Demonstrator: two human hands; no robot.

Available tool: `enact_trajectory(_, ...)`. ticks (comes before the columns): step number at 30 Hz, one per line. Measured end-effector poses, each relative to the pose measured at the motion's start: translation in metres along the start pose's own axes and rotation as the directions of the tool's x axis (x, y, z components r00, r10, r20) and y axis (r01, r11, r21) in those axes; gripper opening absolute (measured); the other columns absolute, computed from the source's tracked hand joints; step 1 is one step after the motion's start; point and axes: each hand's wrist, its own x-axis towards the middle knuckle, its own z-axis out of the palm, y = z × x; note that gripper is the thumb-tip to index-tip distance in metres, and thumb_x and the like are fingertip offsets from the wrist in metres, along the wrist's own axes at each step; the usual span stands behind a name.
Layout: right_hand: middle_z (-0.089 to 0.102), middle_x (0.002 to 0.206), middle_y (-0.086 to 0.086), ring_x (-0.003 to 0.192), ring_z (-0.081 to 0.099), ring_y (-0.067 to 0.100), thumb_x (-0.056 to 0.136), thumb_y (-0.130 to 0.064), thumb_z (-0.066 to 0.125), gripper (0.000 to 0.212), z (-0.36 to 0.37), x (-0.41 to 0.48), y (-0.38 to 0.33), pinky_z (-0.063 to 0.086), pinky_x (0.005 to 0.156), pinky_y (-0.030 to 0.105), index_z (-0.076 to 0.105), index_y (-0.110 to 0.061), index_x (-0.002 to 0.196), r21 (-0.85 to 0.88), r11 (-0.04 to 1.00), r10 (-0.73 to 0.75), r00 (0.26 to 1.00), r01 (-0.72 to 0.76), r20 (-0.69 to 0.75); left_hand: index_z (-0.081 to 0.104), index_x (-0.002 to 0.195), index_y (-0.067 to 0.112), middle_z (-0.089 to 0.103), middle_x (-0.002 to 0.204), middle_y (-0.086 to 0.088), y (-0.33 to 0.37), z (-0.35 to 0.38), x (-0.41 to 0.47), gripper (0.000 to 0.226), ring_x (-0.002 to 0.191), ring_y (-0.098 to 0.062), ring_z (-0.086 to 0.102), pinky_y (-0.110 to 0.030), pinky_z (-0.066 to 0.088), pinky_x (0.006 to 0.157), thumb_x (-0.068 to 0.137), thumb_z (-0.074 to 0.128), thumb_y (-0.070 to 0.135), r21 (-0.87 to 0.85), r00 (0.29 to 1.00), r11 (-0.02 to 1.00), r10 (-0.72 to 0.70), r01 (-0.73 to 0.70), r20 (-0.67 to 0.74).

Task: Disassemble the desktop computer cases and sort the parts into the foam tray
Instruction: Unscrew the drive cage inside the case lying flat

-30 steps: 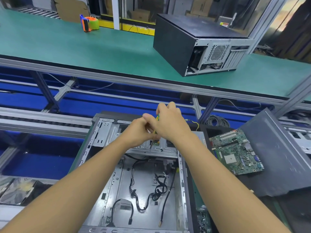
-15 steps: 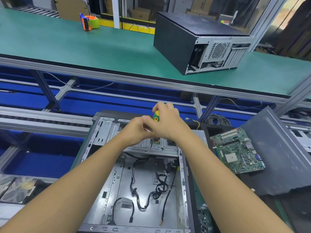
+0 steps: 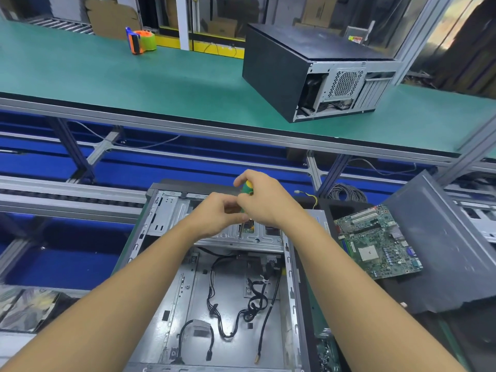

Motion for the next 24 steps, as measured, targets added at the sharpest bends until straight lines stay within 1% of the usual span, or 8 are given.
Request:
enact_trajectory(3, 0.042, 0.116, -0.003, 0.109, 0.042, 0.022, 0.094, -0.051, 0.054, 0.033, 0.008, -0.002, 0.003, 0.042, 0.08, 0.039, 0.053, -0.031, 0.121, -0.096, 0.995, -0.004, 0.997, -0.003, -0.08, 0.068, 0.066, 0.046, 0.062, 0.058, 0.023, -0.002, 0.001, 0.004, 0.036, 0.053, 0.008, 0.054, -0.004, 0.038, 0.051, 0.08, 0.08, 0.015, 0.058, 0.999, 0.998, 0.008, -0.005, -0.043)
enact_trajectory(5, 0.044, 0.114, 0.0, 0.102, 0.046, 0.024, 0.093, -0.06, 0.054, 0.041, 0.011, -0.001, 0.006, 0.045, 0.081, 0.039, 0.056, -0.027, 0.118, -0.229, 0.973, -0.038, 0.977, -0.011, -0.209, 0.069, 0.074, 0.037, 0.068, 0.069, 0.012, -0.004, 0.002, 0.006, 0.018, 0.059, -0.001, 0.057, -0.014, 0.046, 0.059, 0.073, 0.086, 0.029, 0.065, 0.998, 0.998, -0.009, 0.014, -0.065)
enact_trajectory(7, 0.047, 0.108, 0.002, 0.093, 0.052, 0.027, 0.094, -0.056, 0.057, 0.039, 0.011, -0.001, 0.006, 0.045, 0.077, 0.037, 0.057, -0.022, 0.111, -0.232, 0.973, -0.051, 0.957, -0.018, -0.285, 0.07, 0.085, 0.032, 0.073, 0.084, 0.008, -0.005, 0.004, 0.005, 0.022, 0.07, -0.005, 0.062, -0.029, 0.052, 0.072, 0.071, 0.087, 0.034, 0.088, 0.997, 0.995, -0.029, 0.035, -0.068)
enact_trajectory(10, 0.049, 0.106, 0.0, 0.093, 0.053, 0.023, 0.095, -0.042, 0.064, 0.027, 0.01, 0.0, 0.007, 0.039, 0.074, 0.032, 0.058, -0.021, 0.109, -0.113, 0.993, -0.065, 0.965, 0.038, -0.254, 0.07, 0.095, 0.037, 0.073, 0.097, 0.017, -0.004, 0.004, 0.003, 0.021, 0.075, -0.005, 0.062, -0.034, 0.052, 0.078, 0.079, 0.083, 0.035, 0.077, 0.999, 0.997, -0.032, 0.032, 0.001)
enact_trajectory(14, 0.053, 0.121, 0.0, 0.108, 0.052, 0.023, 0.096, -0.02, 0.061, 0.027, 0.005, -0.001, 0.004, 0.043, 0.082, 0.032, 0.058, -0.024, 0.123, -0.044, 0.997, -0.078, 0.979, 0.071, -0.189, 0.072, 0.105, 0.032, 0.075, 0.106, 0.01, -0.005, -0.003, -0.002, 0.022, 0.101, -0.006, 0.069, -0.018, 0.049, 0.085, 0.092, 0.071, 0.015, -0.057, 0.998, 0.998, -0.009, 0.013, 0.062)
enact_trajectory(18, 0.053, 0.127, -0.002, 0.117, 0.048, 0.023, 0.092, -0.008, 0.054, 0.037, 0.004, -0.001, 0.003, 0.044, 0.085, 0.034, 0.056, -0.024, 0.126, 0.016, 0.997, -0.068, 0.991, 0.07, -0.114, 0.069, 0.093, 0.029, 0.075, 0.094, 0.01, -0.006, 0.001, -0.001, 0.023, 0.094, -0.005, 0.069, -0.021, 0.049, 0.083, 0.087, 0.076, 0.009, -0.044, 1.0, 0.999, -0.005, 0.005, -0.008)
enact_trajectory(21, 0.047, 0.118, -0.002, 0.116, 0.043, 0.023, 0.096, -0.03, 0.057, 0.03, 0.01, -0.003, 0.004, 0.044, 0.083, 0.036, 0.053, -0.023, 0.125, -0.02, 0.999, -0.048, 0.992, 0.046, -0.112, 0.066, 0.079, 0.039, 0.071, 0.079, 0.017, -0.007, 0.003, 0.001, 0.033, 0.076, 0.003, 0.065, -0.013, 0.047, 0.07, 0.078, 0.083, 0.012, -0.028, 0.999, 1.0, 0.003, -0.004, -0.046)
enact_trajectory(24, 0.045, 0.107, 0.001, 0.099, 0.045, 0.022, 0.095, -0.052, 0.057, 0.036, 0.013, -0.004, 0.006, 0.041, 0.075, 0.036, 0.054, -0.02, 0.113, -0.138, 0.99, -0.01, 0.974, -0.021, -0.225, 0.065, 0.083, 0.041, 0.068, 0.077, 0.019, -0.007, 0.004, 0.002, 0.033, 0.068, 0.005, 0.058, -0.013, 0.042, 0.065, 0.072, 0.088, 0.022, 0.038, 0.996, 0.999, -0.009, 0.012, -0.084)
